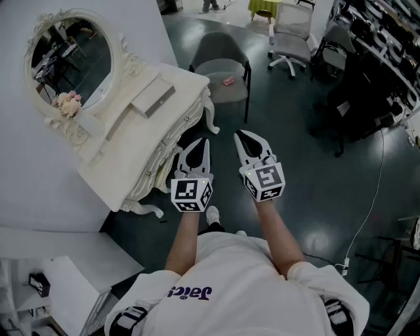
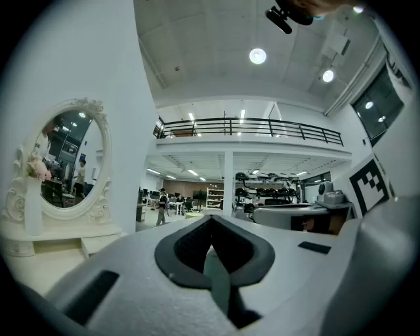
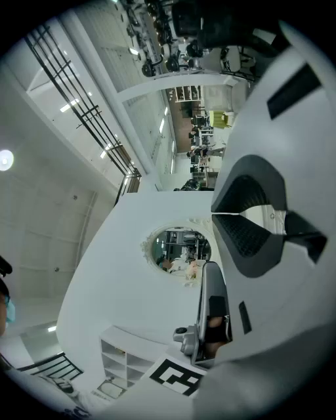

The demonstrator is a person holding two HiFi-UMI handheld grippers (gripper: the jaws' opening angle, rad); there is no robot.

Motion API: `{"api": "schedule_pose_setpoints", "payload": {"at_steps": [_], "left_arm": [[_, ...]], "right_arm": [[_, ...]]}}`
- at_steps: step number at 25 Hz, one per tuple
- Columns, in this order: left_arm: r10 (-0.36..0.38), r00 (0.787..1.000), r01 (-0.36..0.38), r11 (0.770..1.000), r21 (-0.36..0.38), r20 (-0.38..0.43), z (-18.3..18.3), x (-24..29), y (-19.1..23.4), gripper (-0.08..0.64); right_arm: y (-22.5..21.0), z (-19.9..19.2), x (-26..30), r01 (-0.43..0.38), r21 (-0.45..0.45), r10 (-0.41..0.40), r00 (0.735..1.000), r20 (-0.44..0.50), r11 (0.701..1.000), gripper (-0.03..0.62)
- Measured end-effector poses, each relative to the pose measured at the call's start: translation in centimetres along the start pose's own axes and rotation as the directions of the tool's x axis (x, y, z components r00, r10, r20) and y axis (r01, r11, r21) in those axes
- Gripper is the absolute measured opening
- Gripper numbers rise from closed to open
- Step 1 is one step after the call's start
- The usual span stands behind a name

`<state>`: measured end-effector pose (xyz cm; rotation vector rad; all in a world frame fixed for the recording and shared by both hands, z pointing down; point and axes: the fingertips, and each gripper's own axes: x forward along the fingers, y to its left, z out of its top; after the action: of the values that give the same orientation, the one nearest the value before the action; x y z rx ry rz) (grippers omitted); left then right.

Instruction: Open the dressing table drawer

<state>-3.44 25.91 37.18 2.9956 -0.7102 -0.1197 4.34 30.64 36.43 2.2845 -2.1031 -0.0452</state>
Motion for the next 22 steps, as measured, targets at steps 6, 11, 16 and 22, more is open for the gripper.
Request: {"api": "schedule_pose_setpoints", "payload": {"at_steps": [6,11,16,22], "left_arm": [[-0.004,1.0,0.004,1.0,-0.014,0.005,0.3,2.2,4.6,0.015],[-0.012,1.0,0.012,1.0,-0.022,0.001,0.4,4.1,8.7,0.015],[-0.01,1.0,0.009,0.999,-0.046,-0.016,-0.7,5.1,12.4,0.015],[0.01,0.999,-0.013,0.998,-0.068,-0.052,-3.3,6.5,15.7,0.015]], "right_arm": [[0.9,0.4,5.2,-0.001,0.03,0.0,1.0,0.008,1.0,0.017],[1.7,-0.4,10.0,-0.011,0.092,0.012,1.0,-0.005,0.996,0.018],[3.1,-1.4,13.5,-0.016,0.095,0.019,1.0,-0.024,0.995,0.018],[4.4,-4.5,16.9,-0.038,0.115,0.049,0.994,-0.098,0.993,0.018]]}}
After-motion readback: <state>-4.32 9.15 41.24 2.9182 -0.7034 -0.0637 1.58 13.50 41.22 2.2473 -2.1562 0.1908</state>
